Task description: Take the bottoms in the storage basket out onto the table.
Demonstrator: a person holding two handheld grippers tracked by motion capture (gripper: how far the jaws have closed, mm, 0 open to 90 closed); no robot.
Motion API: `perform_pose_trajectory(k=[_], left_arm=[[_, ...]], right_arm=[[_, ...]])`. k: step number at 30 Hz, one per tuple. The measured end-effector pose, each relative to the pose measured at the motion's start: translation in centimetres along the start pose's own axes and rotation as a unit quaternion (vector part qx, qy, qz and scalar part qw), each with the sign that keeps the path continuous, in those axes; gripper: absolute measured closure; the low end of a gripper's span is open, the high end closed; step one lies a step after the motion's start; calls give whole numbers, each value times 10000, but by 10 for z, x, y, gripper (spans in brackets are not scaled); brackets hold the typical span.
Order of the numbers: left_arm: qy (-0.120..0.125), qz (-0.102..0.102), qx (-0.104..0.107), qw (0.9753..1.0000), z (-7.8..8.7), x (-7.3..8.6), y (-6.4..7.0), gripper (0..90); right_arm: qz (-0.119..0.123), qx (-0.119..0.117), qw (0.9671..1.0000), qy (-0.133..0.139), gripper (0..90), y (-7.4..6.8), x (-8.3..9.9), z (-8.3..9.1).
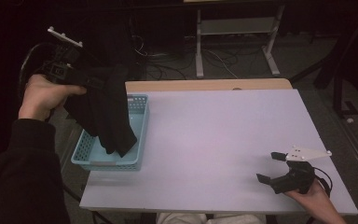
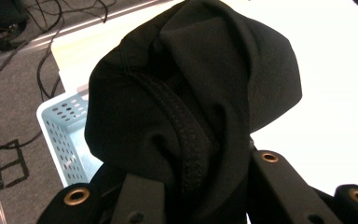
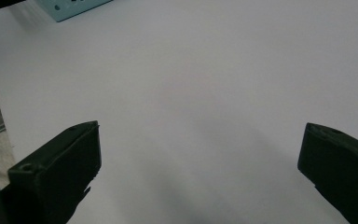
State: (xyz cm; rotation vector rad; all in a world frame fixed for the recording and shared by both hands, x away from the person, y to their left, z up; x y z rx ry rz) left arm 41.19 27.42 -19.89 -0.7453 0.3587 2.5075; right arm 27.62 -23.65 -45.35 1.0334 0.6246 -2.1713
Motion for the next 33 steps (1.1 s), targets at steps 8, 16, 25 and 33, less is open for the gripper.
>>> perform_pose_trajectory(k=[8,16,25,33], left_arm=[[73,-78,-24,9999,12,-11,8,743],[131,-125,-16,9998,19,-21,15,743],[195,-229,29,9995,25,-34,26,743],[367,-370,121,9986,31,-48,41,743]], right_arm=[[9,-24,10000,-10,0,-1,0,-1],[-5,-23,10000,21,0,-1,0,0],[-5,-33,10000,27,0,-1,0,0],[-3,-39,10000,45,0,-1,-1,0]])
Point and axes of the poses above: each handheld gripper's, and its own axes: z roughly backward along the jaws, x roughly out of its underside, y roughly to its right, the point moved 6 cm from there along -z, roughly forward along the jaws, and after that the axes turned 2 degrees about -y, right-handed, at the moved point
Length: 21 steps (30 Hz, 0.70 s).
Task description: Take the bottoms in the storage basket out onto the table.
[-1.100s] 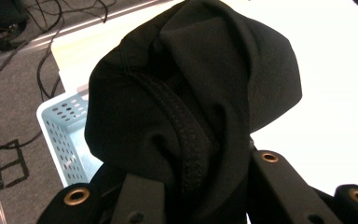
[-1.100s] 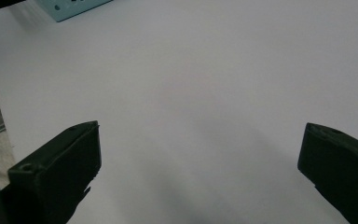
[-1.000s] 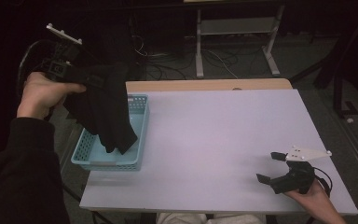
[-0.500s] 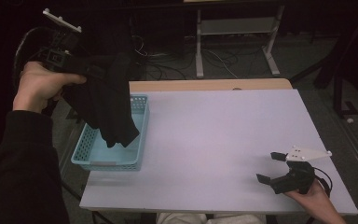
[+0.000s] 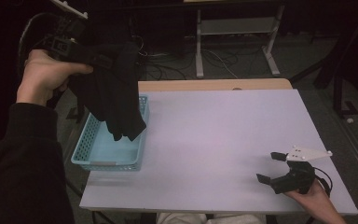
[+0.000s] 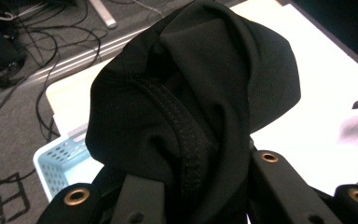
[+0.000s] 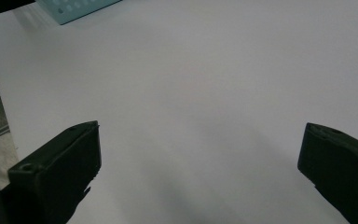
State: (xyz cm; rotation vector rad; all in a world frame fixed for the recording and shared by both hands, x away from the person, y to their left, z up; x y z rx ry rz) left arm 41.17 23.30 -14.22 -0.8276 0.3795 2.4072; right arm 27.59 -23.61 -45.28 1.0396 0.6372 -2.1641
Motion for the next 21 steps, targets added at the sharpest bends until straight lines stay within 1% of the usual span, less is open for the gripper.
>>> perform_pose_trajectory(k=[1,5,10,12,17,20,21], left_arm=[[0,0,0,10000,0,0,0,743],[87,-57,46,9999,1,-8,7,743],[211,-97,168,9996,0,-17,14,743],[236,-104,186,9995,-1,-19,17,743],[298,-198,222,9991,1,-27,24,743],[423,-253,290,9984,2,-32,29,743],[423,-253,290,9984,2,-32,29,743]], right_arm=[[0,0,10000,0,0,0,0,0],[-2,-7,10000,-5,0,-1,0,0],[-3,-6,10000,2,0,0,0,0],[-3,-7,10000,3,0,0,0,0],[-9,-13,10000,10,0,-1,0,1],[-10,-14,10000,8,0,-1,0,1],[-10,-14,10000,8,0,-1,0,1]])
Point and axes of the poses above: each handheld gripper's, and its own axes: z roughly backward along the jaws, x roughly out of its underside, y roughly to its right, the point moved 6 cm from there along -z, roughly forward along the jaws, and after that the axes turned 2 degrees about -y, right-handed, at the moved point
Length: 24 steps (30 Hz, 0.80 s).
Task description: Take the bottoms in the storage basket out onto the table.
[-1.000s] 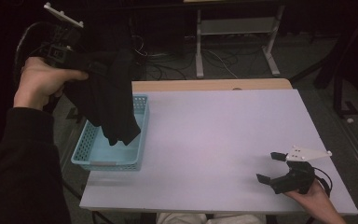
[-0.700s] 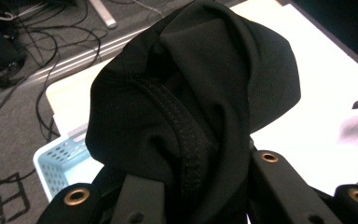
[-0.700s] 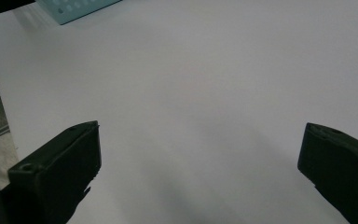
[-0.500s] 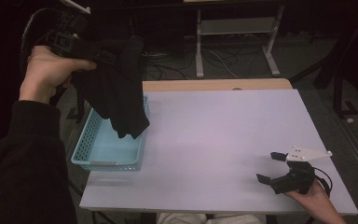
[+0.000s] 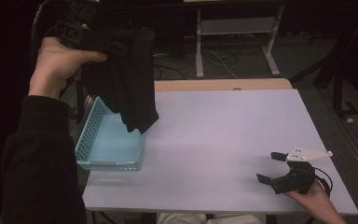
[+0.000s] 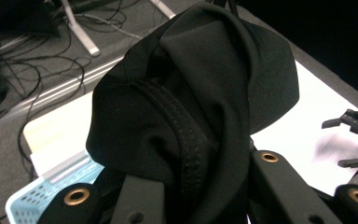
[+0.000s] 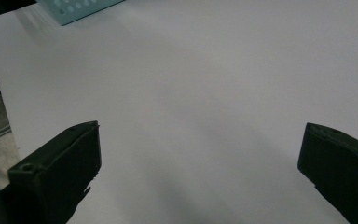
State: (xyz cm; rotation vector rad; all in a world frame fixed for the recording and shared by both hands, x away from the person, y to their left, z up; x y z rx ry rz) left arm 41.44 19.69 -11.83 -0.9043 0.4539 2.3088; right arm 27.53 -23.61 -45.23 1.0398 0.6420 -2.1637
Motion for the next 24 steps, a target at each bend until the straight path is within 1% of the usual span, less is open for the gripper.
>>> perform_pose_trajectory(k=[5,8,12,13,14,15,17,22,24], left_arm=[[63,-49,57,10000,-4,-7,6,744],[107,-78,129,9998,-10,-11,12,743],[184,-149,313,9992,-23,-16,21,743],[197,-173,374,9990,-29,-18,25,743],[197,-173,374,9990,-29,-18,25,743],[180,-210,413,9988,-33,-20,28,743],[200,-221,461,9985,-38,-22,32,743],[299,-305,603,9973,-55,-28,43,743],[280,-349,680,9967,-62,-29,48,743]], right_arm=[[-4,-6,10000,-7,0,0,0,0],[-1,0,10000,2,0,0,0,0],[3,-1,10000,1,0,0,0,0],[3,-7,10000,5,0,0,0,0],[3,-7,10000,5,0,0,0,0],[13,-10,10000,8,0,0,0,0],[0,-16,10000,-3,0,-1,0,0],[-9,-11,10000,2,0,0,0,0],[-5,-11,10000,3,0,0,0,0]])
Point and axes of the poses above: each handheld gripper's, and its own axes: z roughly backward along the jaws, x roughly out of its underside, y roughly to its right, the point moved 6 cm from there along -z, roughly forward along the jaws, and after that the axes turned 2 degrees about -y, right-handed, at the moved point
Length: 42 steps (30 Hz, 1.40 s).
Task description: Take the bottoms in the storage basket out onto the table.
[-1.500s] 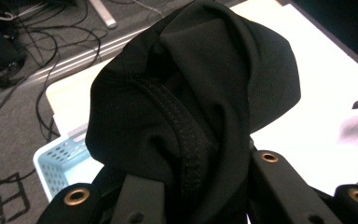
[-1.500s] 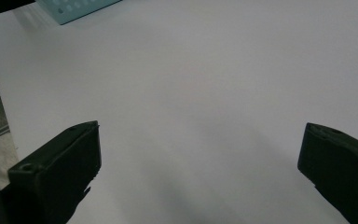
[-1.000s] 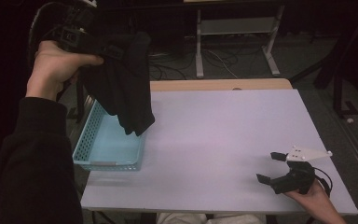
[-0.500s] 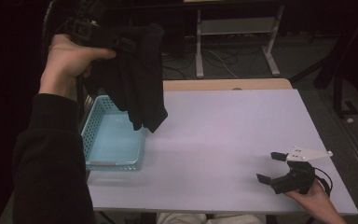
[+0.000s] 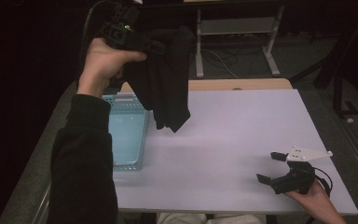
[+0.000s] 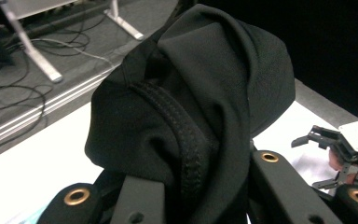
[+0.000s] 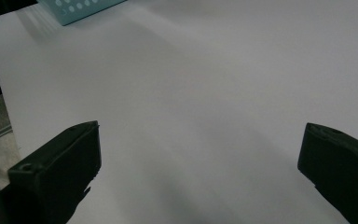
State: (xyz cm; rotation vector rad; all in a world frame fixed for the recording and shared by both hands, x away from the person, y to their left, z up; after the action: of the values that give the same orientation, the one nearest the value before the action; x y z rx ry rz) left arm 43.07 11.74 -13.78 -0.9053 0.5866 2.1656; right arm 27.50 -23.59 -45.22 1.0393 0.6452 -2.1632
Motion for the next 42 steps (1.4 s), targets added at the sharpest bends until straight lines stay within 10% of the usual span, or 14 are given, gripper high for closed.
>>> perform_pose_trajectory(k=[42], left_arm=[[-271,104,812,9963,-123,34,10,742]], right_arm=[[43,-38,10000,-16,0,0,0,0]])
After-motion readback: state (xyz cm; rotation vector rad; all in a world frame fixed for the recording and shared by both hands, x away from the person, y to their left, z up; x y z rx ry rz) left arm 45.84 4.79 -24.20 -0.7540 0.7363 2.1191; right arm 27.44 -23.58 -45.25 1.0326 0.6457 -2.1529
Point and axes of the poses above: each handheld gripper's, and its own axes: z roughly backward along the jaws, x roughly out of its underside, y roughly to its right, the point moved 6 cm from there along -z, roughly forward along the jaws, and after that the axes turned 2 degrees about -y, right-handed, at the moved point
